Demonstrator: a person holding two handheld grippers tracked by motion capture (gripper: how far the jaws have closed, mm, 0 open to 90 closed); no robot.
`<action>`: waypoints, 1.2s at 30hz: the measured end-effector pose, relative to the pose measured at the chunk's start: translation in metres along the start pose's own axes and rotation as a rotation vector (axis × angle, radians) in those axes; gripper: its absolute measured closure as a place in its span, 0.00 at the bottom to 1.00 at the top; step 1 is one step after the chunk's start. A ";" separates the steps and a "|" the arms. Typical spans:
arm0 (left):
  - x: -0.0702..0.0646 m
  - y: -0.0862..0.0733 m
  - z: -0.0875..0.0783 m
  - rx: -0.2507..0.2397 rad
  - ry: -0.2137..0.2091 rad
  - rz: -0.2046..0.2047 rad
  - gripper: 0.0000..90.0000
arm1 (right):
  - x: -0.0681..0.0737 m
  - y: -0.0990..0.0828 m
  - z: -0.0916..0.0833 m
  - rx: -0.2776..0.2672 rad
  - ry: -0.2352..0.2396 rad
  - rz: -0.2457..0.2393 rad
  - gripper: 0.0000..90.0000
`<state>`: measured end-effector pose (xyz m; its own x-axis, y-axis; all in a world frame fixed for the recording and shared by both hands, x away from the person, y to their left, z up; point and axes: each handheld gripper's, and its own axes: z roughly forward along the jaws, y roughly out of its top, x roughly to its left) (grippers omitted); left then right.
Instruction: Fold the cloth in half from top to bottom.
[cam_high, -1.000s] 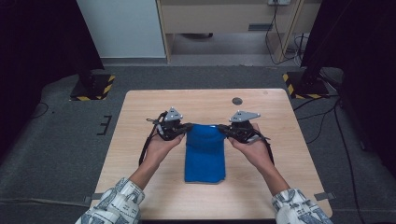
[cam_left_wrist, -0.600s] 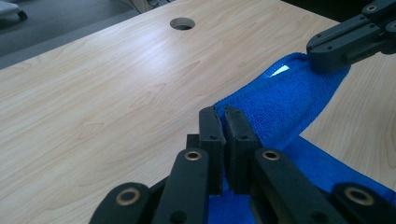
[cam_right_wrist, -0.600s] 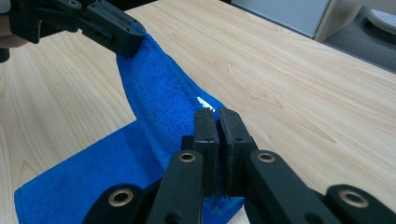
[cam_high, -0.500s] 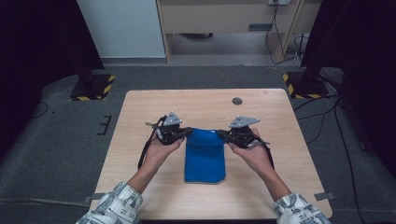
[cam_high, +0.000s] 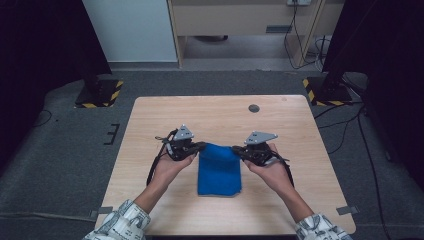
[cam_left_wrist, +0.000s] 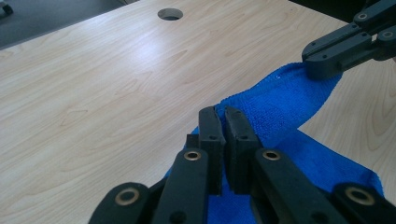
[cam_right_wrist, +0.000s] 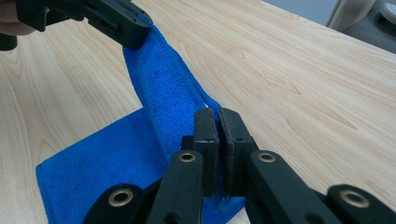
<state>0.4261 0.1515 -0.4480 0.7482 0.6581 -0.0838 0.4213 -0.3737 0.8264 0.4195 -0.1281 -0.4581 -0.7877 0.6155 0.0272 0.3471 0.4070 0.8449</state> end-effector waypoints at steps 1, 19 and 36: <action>0.000 -0.001 0.000 0.000 -0.002 -0.001 0.96 | 0.001 0.000 0.000 -0.001 0.001 0.001 0.96; -0.014 -0.008 -0.007 -0.004 -0.011 0.013 0.96 | 0.009 -0.004 -0.010 -0.001 0.016 -0.012 0.95; -0.017 -0.020 -0.009 0.006 -0.022 0.003 0.96 | 0.017 -0.013 -0.010 0.013 0.032 -0.016 0.95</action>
<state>0.4003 0.1540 -0.4584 0.7606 0.6425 -0.0934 0.4217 -0.3795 0.8235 0.3968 -0.1291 -0.4632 -0.8091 0.5869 0.0312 0.3408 0.4253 0.8384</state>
